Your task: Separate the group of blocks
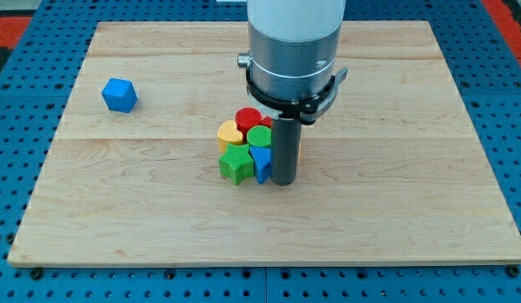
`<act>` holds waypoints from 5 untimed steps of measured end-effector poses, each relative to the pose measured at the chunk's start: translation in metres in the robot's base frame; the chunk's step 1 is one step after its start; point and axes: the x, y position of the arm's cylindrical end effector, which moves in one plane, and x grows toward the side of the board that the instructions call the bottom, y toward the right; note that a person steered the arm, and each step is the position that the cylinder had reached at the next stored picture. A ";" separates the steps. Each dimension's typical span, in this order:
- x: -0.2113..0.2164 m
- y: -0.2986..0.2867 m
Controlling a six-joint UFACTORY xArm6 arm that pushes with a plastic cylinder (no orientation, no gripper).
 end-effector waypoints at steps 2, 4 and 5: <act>0.008 0.007; 0.012 -0.024; -0.021 0.060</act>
